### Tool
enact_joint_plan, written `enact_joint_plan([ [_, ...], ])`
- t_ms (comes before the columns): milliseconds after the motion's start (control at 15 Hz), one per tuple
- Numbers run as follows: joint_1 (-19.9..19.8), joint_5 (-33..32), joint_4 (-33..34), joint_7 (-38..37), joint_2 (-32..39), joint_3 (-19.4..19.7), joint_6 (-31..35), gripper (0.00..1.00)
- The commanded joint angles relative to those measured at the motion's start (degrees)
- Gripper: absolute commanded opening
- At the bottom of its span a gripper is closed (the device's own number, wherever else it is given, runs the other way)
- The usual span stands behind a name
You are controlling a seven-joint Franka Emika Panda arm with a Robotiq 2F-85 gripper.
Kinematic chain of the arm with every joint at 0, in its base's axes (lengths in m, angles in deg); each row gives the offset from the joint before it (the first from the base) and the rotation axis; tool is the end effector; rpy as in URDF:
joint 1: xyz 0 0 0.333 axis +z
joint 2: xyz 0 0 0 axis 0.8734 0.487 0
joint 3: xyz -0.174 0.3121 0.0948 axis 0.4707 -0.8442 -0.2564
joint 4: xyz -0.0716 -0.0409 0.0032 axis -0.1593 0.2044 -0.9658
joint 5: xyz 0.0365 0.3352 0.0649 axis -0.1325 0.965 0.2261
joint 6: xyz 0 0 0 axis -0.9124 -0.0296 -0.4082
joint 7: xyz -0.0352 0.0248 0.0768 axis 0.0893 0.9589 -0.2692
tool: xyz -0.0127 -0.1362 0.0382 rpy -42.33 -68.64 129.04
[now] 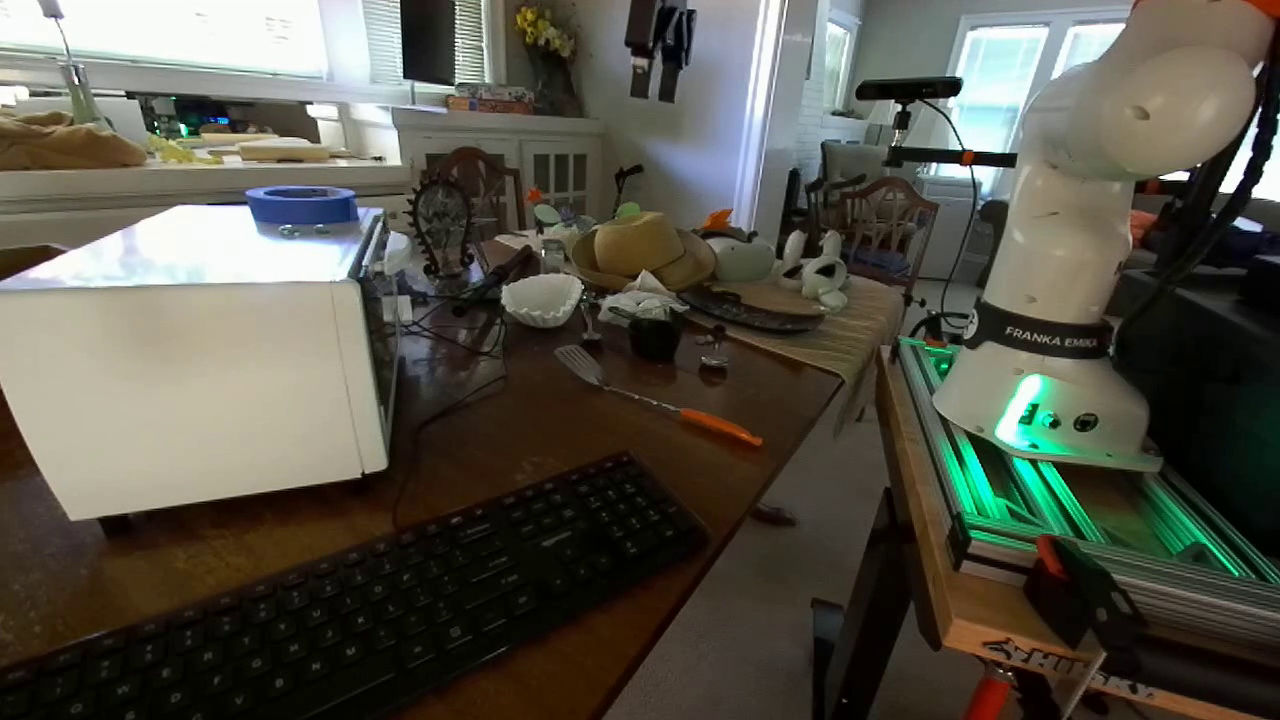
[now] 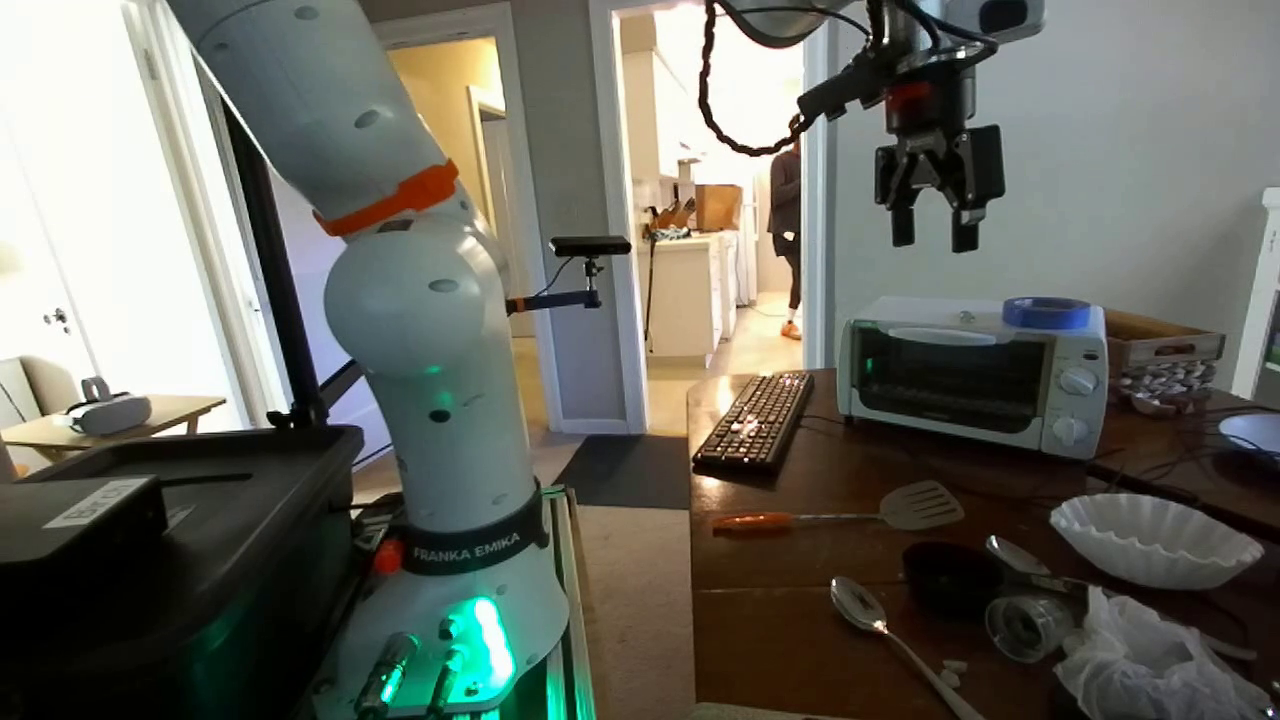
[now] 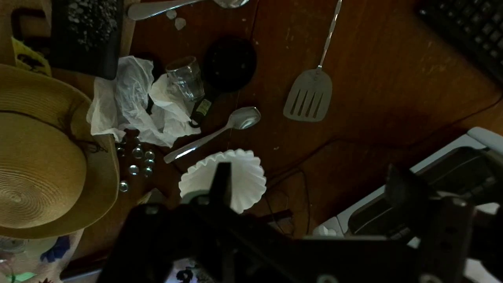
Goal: Put the blue masking tape on the table.
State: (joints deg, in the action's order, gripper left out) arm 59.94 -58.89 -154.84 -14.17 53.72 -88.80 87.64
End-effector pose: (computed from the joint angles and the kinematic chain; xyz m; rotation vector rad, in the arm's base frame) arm 0.3847 0.0002 0.5238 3.1146 -0.0882 0.1775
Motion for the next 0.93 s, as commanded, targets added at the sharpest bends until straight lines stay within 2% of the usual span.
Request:
enact_joint_plan([
  [0,-0.9,-0.1,10.3,-8.2,11.5,-1.3,-2.9,1.00],
  [267,0.9,-0.3,18.9,-13.4,20.2,-2.2,-2.8,1.00],
  [600,3.6,-1.6,25.5,-9.9,26.4,-3.2,0.1,1.00],
  [667,3.3,-0.2,22.5,-10.5,23.8,-2.6,-0.1,1.00],
  [867,3.6,-0.2,23.3,-10.6,24.5,-2.6,-0.1,1.00],
])
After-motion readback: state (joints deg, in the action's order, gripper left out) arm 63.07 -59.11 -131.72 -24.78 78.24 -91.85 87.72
